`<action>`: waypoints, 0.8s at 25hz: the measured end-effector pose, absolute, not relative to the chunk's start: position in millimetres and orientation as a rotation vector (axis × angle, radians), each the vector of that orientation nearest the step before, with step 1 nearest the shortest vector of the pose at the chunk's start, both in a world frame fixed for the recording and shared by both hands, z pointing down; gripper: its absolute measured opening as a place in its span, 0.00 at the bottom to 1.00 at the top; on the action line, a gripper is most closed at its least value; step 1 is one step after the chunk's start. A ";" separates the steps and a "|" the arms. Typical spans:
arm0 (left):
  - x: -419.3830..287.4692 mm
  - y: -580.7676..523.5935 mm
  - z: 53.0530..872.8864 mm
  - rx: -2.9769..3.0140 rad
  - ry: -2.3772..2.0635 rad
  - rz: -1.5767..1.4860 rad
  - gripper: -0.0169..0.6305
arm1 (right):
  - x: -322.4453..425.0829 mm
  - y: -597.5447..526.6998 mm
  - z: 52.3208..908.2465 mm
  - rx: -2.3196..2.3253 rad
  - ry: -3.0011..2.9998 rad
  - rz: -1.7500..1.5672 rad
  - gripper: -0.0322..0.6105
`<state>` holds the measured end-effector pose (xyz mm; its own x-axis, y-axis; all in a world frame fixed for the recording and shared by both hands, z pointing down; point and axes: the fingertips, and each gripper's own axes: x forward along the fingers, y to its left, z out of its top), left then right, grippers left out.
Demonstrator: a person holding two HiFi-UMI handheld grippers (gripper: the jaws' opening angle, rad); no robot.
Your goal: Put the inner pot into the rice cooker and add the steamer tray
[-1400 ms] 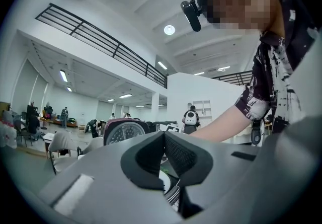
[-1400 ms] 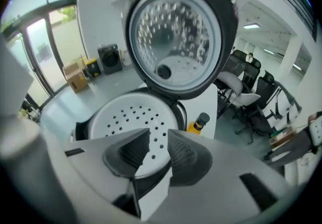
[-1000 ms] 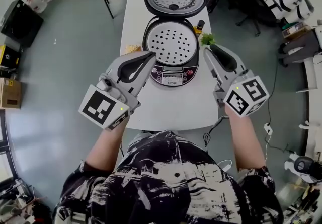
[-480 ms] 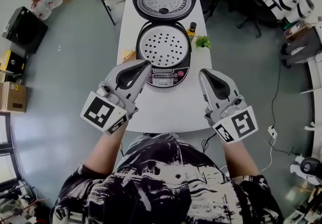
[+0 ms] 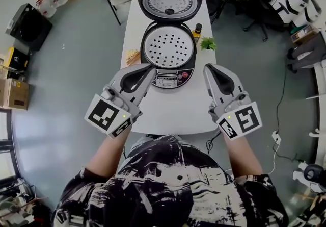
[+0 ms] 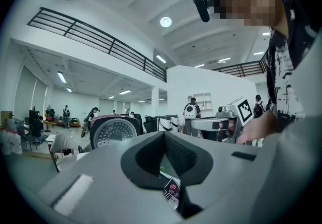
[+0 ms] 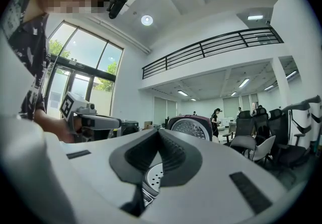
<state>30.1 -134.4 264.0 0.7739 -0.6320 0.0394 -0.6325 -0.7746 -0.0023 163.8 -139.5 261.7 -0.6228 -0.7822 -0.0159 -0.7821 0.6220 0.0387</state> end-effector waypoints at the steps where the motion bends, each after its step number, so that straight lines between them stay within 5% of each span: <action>1: 29.8 -133.3 264.6 2.947 -1.050 0.059 0.03 | 162.2 -139.4 262.5 1.359 -2.824 -0.068 0.05; 20: 26.4 -137.0 267.8 2.945 -1.052 0.047 0.03 | 152.3 -146.1 270.9 1.338 -2.796 -0.079 0.05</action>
